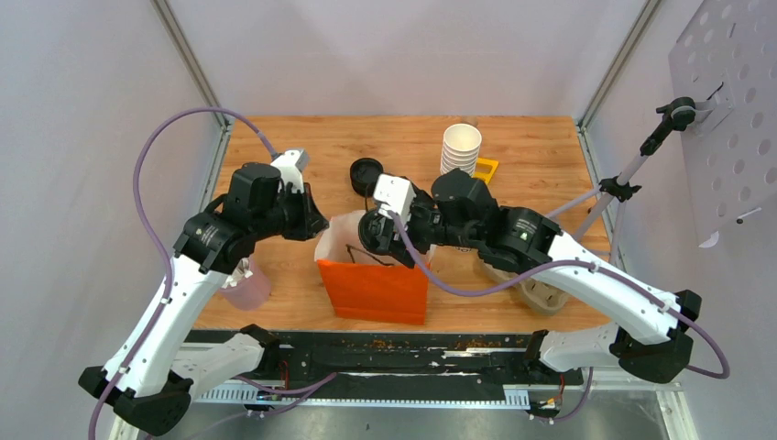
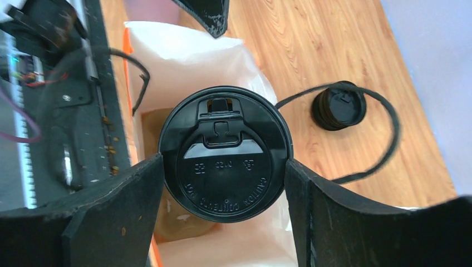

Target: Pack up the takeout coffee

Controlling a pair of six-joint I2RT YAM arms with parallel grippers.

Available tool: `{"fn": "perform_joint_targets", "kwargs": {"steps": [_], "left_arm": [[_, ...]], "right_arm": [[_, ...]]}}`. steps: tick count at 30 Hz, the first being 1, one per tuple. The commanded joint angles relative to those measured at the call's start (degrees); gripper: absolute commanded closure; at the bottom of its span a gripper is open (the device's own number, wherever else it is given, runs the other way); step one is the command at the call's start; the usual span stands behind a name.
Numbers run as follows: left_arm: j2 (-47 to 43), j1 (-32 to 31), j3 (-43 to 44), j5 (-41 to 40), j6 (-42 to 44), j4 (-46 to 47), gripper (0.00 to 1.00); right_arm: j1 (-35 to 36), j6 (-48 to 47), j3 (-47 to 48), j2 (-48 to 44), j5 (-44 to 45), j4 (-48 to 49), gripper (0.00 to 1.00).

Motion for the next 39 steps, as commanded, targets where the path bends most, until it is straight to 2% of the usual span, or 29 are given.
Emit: {"fn": "perform_joint_targets", "kwargs": {"steps": [1, 5, 9, 10, 15, 19, 22, 28, 32, 39], "left_arm": [[2.27, -0.02, 4.16, -5.01, 0.75, 4.77, 1.0], [4.68, 0.03, 6.7, -7.85, 1.2, 6.32, 1.0], [6.53, 0.34, 7.98, -6.88, 1.24, 6.77, 1.0], [6.84, 0.34, 8.58, -6.23, 1.07, 6.24, 0.97], [6.26, 0.34, 13.86, -4.53, -0.39, 0.36, 0.61], [3.5, 0.35, 12.92, -4.34, 0.0, -3.84, 0.5], [2.34, 0.35, 10.73, -5.04, 0.84, -7.15, 0.48], [1.03, 0.33, 9.58, -0.47, 1.11, -14.12, 0.45], [-0.49, 0.34, 6.64, 2.3, 3.38, -13.74, 0.39], [-0.09, 0.35, 9.46, -2.85, 4.29, -16.59, 0.4]], "right_arm": [[0.24, -11.31, 4.88, 2.98, 4.97, 1.92, 0.36], [-0.05, -14.93, 7.49, 5.29, 5.32, 0.39, 0.35], [-0.04, -14.58, 6.84, 5.3, 3.05, 0.02, 0.35], [-0.04, -14.07, 6.23, 4.89, 2.41, 0.09, 0.35], [0.01, -11.48, 2.97, 2.1, -1.73, 0.88, 0.36], [0.26, -9.67, 0.73, 1.15, -4.09, 0.03, 0.37], [0.67, -8.71, -0.7, 0.5, -5.44, 0.17, 0.38], [2.36, -8.92, -1.91, 0.22, -6.04, -1.94, 0.39], [4.33, -8.66, -3.56, -0.35, -4.36, -2.34, 0.39], [7.03, -7.45, -5.87, -1.97, -1.66, -0.44, 0.39]]}}
